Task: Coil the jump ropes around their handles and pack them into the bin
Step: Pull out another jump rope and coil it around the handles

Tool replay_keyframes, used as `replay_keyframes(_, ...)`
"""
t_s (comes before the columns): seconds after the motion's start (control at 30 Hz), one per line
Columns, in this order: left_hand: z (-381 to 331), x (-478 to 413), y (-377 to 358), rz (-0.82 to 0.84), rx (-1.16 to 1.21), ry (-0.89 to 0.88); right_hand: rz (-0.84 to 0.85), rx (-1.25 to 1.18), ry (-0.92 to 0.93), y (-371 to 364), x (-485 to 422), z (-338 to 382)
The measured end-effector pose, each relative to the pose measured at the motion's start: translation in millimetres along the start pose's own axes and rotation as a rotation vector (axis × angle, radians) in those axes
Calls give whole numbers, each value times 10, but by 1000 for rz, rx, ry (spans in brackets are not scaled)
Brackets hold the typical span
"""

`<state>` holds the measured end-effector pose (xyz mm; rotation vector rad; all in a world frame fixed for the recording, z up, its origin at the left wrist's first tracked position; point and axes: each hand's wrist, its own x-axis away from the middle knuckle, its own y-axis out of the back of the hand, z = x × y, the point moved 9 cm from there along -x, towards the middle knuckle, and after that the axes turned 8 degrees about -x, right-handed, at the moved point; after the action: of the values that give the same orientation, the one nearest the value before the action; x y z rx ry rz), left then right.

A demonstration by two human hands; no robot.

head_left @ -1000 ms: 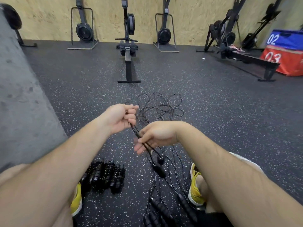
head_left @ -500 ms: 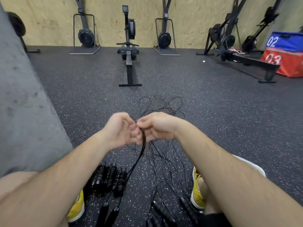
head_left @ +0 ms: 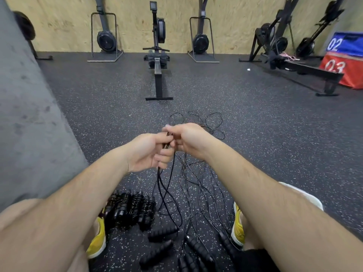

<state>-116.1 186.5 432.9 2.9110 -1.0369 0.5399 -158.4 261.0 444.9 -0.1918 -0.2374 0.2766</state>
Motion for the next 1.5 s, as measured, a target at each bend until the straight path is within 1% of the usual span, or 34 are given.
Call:
replay_keyframes(0.07, 12, 37, -9, -3, -42, -18, -69, 84, 157, 19, -39, 149)
replay_keyframes(0.13, 100, 38, 24, -47, -189, 5, -152, 110, 307, 88, -50, 359)
replay_keyframes(0.2, 183, 14, 59, -123, -386, 26, -186, 67, 393, 147, -35, 523)
replay_keyframes(0.23, 174, 2, 77, -183, -434, 10, -184, 49, 390, 178, -37, 528)
replay_keyframes(0.3, 30, -16, 152, -335, -471, -74, -152, 29, 271, 213, -13, 405)
replay_keyframes(0.37, -170, -19, 254, -466, -490, -175, -46, 44, 102, 197, 29, 181)
replay_keyframes(0.4, -246, -29, 317, -510, -484, -209, 24, 119, 38, 165, 74, 76)
replay_keyframes(0.47, -332, -71, 409, -544, -424, -242, 141, 425, -40, 111, 164, -169)
replay_keyframes(0.53, -350, -133, 433, -534, -358, -260, 169, 699, -71, 75, 228, -418)
replay_keyframes(0.57, -356, -155, 432, -533, -348, -271, 140, 760, -60, 72, 237, -488)
replay_keyframes(0.63, -366, -172, 442, -539, -377, -293, 68, 723, -19, 37, 252, -479)
replay_keyframes(0.73, -294, -145, 473, -525, -364, -295, 45, 675, 78, -45, 234, -244)
replay_keyframes(0.8, -123, -122, 470, -476, -327, -209, -7, 621, 172, -71, 203, -31)
replay_keyframes(0.87, 111, -100, 374, -378, -262, -123, -105, 531, 230, -3, 145, 129)
replay_keyframes(0.9, 204, -82, 299, -334, -279, -101, -148, 497, 247, 42, 110, 184)
replay_keyframes(0.93, 262, -53, 237, -314, -357, -93, -176, 468, 252, 86, 69, 209)
replay_keyframes(1.0, 278, -26, 241, -370, -490, -143, -188, 392, 245, 129, 17, 217)
replay_keyframes(1.1, 108, 6, 379, -497, -509, -223, -126, 207, 222, 74, -3, 164)
replay_keyframes(1.13, -1, 25, 425, -550, -556, -259, -108, 173, 200, 49, 18, 128)
replay_keyframes(1.17, -134, 51, 451, -602, -613, -304, -104, 193, 179, 47, 37, 78)
replay_keyframes(1.23, -355, 89, 485, -672, -627, -373, -108, 427, 130, 68, 80, -86)
replay_keyframes(1.3, -494, 77, 480, -662, -553, -426, -60, 687, 78, 45, 118, -297)
replay_keyframes(1.33, -539, 62, 464, -643, -538, -446, -32, 743, 72, 20, 116, -382)
replay_keyframes(1.4, -571, 50, 458, -626, -526, -465, -35, 705, 96, -17, 110, -417)
replay_keyframes(1.43, -558, 57, 479, -633, -504, -469, -68, 671, 123, 2, 96, -371)
replay_keyframes(1.5, -459, 61, 561, -646, -453, -442, -118, 653, 223, 21, 87, -180)
